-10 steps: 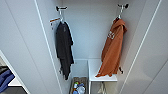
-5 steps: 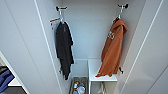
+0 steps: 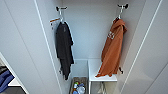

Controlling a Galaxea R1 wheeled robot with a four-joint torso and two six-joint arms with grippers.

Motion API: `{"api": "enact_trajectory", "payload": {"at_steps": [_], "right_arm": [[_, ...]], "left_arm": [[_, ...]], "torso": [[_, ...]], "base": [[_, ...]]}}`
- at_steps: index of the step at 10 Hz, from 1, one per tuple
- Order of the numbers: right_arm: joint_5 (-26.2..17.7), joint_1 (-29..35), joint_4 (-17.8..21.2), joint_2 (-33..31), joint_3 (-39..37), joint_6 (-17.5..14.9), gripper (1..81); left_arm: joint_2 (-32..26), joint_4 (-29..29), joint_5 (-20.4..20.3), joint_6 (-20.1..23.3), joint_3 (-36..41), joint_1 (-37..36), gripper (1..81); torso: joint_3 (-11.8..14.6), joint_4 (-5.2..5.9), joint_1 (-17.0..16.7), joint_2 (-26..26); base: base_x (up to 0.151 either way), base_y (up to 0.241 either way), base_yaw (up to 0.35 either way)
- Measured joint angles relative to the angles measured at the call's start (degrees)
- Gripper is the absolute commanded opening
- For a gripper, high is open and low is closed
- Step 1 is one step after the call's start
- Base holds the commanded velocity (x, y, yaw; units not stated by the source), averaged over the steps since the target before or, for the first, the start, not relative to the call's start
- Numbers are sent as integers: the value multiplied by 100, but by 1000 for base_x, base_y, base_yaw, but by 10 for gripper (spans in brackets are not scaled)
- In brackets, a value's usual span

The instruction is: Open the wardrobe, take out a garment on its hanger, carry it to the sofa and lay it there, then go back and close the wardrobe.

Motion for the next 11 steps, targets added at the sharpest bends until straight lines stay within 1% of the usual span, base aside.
{"api": "enact_trajectory", "payload": {"at_steps": [1,2,10,11], "right_arm": [[-218,-12,-22,62,-71,-37,811],[-284,18,-20,38,-123,-55,811],[-290,55,-22,41,-127,-83,811],[-290,55,-22,41,-118,-96,811]], "left_arm": [[-18,2,22,18,-28,-16,811],[-38,2,27,18,-39,-35,811],[-46,-2,38,20,-44,-46,811],[-44,0,38,20,-44,-46,811]], "torso": [[0,0,0,0],[0,0,-2,0],[2,0,-6,-4],[2,0,-6,-4]], "base": [[0,0,0],[0,0,0],[0,0,0],[66,0,0]]}}
